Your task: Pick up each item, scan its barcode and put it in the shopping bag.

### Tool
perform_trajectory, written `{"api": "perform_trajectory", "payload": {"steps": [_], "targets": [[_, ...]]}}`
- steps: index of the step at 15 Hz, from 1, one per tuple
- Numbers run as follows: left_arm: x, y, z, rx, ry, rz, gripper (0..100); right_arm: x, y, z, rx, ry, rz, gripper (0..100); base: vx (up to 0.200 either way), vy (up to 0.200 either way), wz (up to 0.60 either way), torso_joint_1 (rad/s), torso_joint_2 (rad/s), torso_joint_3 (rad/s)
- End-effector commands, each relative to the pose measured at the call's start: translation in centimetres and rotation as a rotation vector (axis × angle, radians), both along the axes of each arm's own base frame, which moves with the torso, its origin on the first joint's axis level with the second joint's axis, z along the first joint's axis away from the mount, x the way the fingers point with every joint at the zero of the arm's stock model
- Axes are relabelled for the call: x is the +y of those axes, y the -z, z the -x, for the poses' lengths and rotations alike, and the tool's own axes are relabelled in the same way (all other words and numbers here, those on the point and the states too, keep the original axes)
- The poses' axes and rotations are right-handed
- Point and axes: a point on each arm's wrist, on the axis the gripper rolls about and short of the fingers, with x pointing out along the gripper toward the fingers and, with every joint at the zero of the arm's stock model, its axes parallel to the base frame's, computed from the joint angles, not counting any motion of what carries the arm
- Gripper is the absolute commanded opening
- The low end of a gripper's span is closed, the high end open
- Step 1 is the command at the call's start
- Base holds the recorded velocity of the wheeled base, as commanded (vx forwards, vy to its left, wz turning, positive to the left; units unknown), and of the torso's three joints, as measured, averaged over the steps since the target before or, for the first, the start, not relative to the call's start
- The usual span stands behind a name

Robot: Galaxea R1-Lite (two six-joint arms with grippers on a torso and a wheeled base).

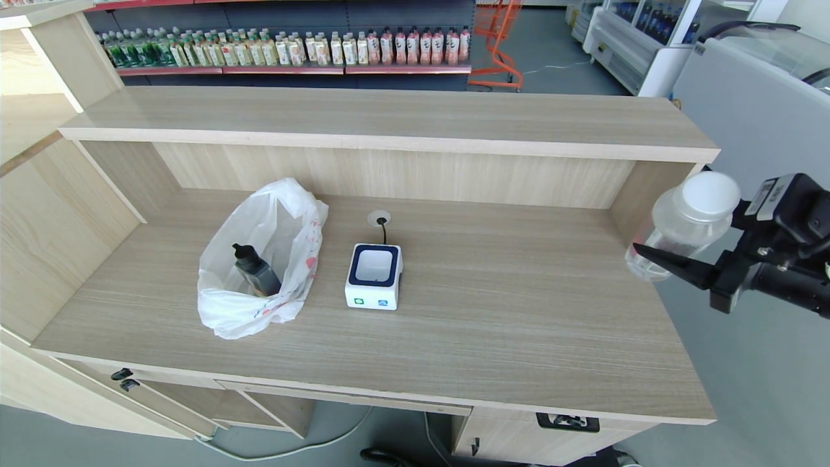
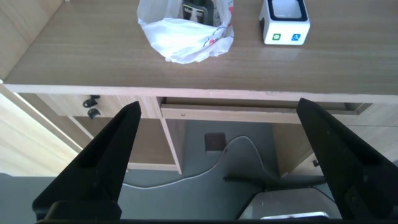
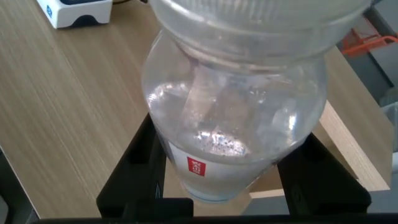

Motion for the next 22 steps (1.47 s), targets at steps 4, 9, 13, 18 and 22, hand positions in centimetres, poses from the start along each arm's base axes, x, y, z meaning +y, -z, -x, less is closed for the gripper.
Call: {"api": "perform_trajectory", "payload": {"steps": [4, 9, 13, 18, 22], "targets": [[0.0, 0.0, 0.0, 0.002, 0.0, 0.001, 100, 0.0, 0.2, 0.3, 0.018, -0.001, -0.019, 0, 0.0, 0.05, 0.0, -0.001, 0.0, 0.001], [0.0, 0.0, 0.0, 0.002, 0.0, 0.001, 100, 0.0, 0.4, 0.4, 0.041, -0.004, -0.043, 0, 0.0, 0.2, 0.0, 0.001, 0.0, 0.004], [0.0, 0.0, 0.0, 0.001, 0.0, 0.001, 100, 0.0, 0.4, 0.4, 0.044, -0.002, -0.051, 0, 0.0, 0.2, 0.0, 0.0, 0.0, 0.001], [0.0, 0.0, 0.0, 0.002, 0.0, 0.0, 100, -0.1, 0.1, 0.7, 0.036, -0.001, -0.057, 0, 0.0, 0.2, 0.0, 0.004, 0.0, 0.001], [0.0, 0.0, 0.0, 0.001, 0.0, 0.0, 100, -0.1, -0.1, 1.3, 0.025, -0.001, -0.066, 0, 0.0, 0.0, 0.0, 0.0, 0.0, 0.0]]}}
